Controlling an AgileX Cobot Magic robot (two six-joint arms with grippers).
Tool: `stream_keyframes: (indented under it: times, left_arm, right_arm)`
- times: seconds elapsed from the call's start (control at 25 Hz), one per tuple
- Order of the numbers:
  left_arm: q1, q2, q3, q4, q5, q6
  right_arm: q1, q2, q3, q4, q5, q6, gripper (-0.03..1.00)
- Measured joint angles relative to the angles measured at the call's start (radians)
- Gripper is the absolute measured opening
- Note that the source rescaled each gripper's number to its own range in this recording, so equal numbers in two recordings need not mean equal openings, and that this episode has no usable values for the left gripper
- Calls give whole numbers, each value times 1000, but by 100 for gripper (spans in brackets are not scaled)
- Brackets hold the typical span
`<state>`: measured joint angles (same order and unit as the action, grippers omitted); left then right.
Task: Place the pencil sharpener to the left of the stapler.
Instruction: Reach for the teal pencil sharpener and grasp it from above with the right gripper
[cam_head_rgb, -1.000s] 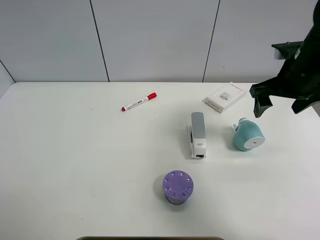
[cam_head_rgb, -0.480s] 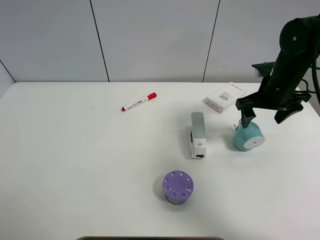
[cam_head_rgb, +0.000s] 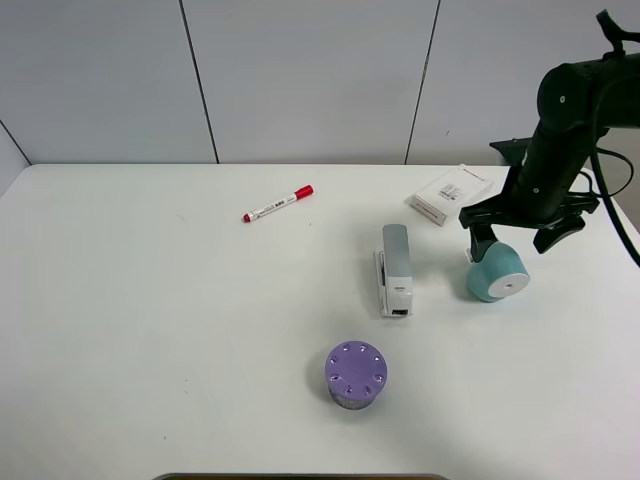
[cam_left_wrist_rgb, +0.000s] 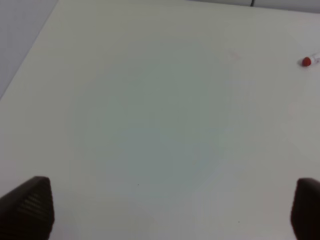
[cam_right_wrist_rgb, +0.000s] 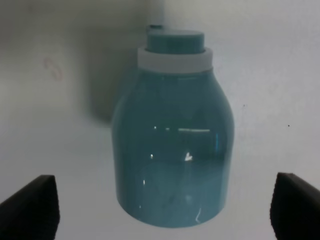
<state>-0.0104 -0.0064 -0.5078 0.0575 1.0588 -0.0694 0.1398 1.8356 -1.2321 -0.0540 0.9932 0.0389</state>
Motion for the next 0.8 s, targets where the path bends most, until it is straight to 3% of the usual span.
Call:
stream_keyframes:
  times: [0.8]
  left_arm:
    - [0,0,0,0,0,0]
  right_arm:
    - [0,174,-9,-3,-94,-25,100]
